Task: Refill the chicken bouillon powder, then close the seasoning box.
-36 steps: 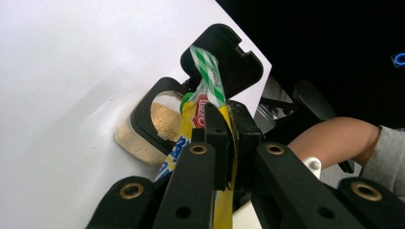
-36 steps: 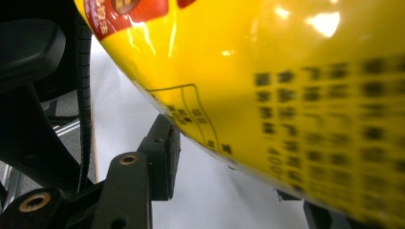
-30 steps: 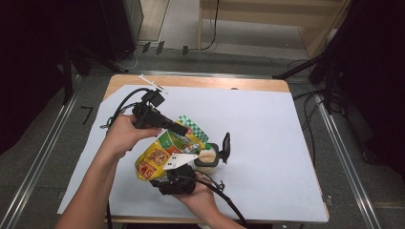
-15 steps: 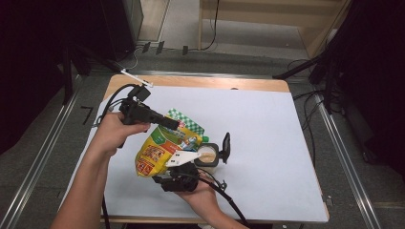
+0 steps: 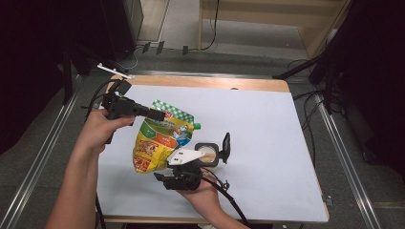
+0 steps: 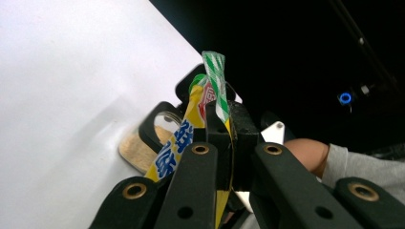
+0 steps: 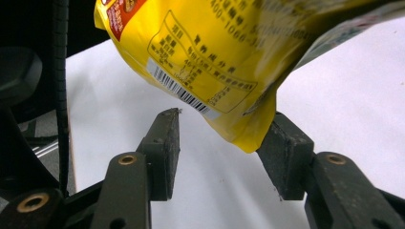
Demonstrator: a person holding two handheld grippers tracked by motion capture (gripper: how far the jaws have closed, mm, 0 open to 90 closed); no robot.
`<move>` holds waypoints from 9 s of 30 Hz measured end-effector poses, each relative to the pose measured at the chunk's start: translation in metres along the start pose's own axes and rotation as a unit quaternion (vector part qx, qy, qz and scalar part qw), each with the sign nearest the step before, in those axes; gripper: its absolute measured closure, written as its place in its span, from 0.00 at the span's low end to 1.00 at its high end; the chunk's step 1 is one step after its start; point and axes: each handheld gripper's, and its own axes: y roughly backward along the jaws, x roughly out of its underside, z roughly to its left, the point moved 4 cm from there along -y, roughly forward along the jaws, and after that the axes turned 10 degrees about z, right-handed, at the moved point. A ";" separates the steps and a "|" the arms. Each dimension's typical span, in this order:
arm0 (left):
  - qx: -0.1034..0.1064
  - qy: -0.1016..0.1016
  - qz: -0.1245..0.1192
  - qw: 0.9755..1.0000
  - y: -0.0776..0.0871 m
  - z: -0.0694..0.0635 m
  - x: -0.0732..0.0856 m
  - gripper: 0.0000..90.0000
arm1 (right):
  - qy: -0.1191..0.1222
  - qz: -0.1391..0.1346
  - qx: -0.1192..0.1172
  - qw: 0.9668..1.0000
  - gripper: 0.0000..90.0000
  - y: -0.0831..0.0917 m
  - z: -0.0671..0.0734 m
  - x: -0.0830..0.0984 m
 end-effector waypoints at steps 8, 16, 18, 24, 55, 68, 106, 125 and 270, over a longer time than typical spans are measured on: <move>-0.010 0.009 -0.025 1.000 0.010 0.008 0.000 1.00 | -0.001 -0.006 0.007 1.000 0.57 0.006 0.000 0.000; -0.035 0.014 -0.045 0.998 0.020 0.017 -0.003 1.00 | 0.000 -0.012 0.021 1.000 0.58 0.013 -0.002 0.000; -0.049 0.021 -0.048 0.997 0.020 0.023 -0.004 1.00 | 0.004 -0.013 0.024 1.000 0.58 0.014 -0.002 0.001; -0.103 0.028 -0.047 0.993 0.012 0.046 -0.008 1.00 | 0.001 -0.011 0.024 1.000 0.58 0.015 -0.002 0.002; -0.116 0.004 -0.038 0.992 -0.009 0.063 -0.007 0.89 | -0.003 -0.008 0.028 1.000 0.58 0.018 -0.005 0.005; -0.121 -0.006 -0.040 0.992 -0.003 0.057 -0.004 0.80 | 0.001 -0.007 0.026 1.000 0.58 0.017 -0.004 0.004; -0.151 0.016 -0.060 0.987 0.020 0.047 -0.001 0.66 | 0.000 0.008 0.009 1.000 0.63 0.017 -0.005 0.005; -0.185 0.038 -0.079 0.979 0.019 0.094 0.016 0.58 | -0.010 0.005 -0.005 1.000 0.66 0.037 -0.010 -0.004; -0.194 0.027 -0.045 0.980 0.003 0.119 0.035 0.39 | -0.038 0.045 0.009 0.998 0.90 0.089 -0.076 0.003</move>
